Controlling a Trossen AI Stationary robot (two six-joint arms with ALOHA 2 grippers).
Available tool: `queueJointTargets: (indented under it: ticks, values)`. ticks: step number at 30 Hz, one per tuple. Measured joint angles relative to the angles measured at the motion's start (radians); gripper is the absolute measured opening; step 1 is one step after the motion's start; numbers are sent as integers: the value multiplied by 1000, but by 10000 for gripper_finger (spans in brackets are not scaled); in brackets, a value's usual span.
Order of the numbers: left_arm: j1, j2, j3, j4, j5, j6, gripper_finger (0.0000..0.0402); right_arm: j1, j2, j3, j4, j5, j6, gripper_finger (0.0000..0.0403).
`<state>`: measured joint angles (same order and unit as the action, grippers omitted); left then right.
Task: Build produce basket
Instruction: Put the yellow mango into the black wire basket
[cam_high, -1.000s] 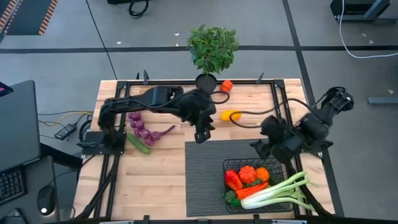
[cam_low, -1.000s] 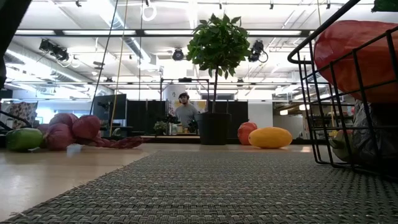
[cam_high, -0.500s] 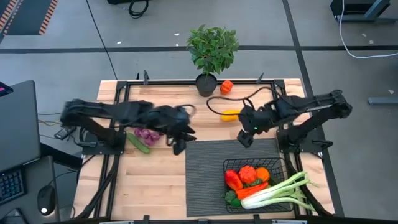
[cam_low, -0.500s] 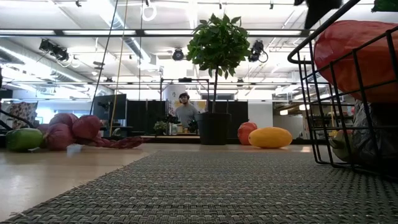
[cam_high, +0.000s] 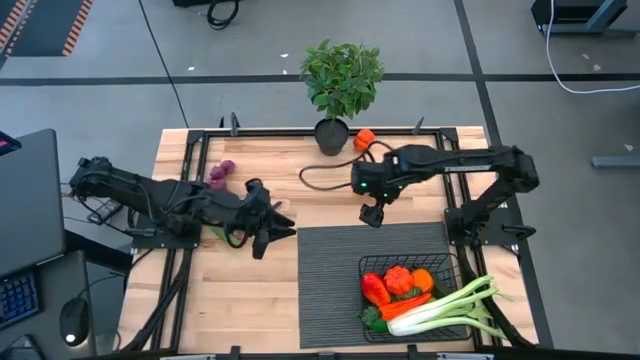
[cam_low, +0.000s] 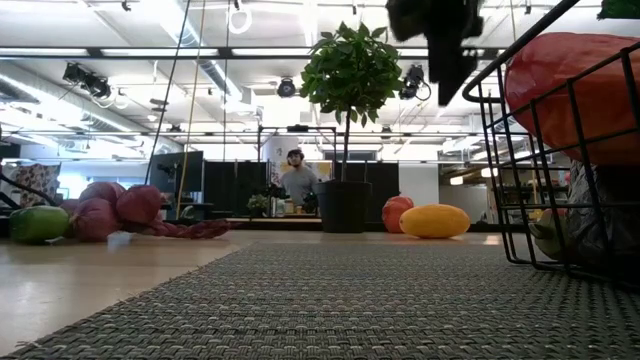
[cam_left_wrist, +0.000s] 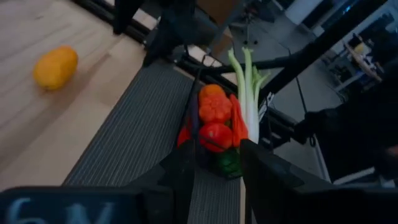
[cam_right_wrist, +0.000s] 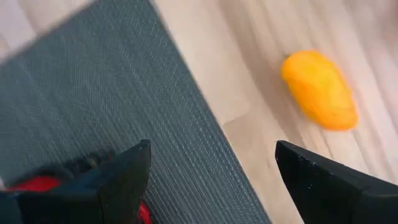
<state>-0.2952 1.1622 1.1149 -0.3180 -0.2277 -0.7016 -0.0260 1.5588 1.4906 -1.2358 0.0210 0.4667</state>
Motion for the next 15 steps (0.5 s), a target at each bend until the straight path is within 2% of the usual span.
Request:
queueJointTargets:
  ticks: [7,15]
  values:
    - [-48,1,0,22,-119,-36,132,-82,83,0,-1,-22,-233,346]
    - [-56,1,0,13,-147,-100,132,-159,119,0,28,-22,-439,346]
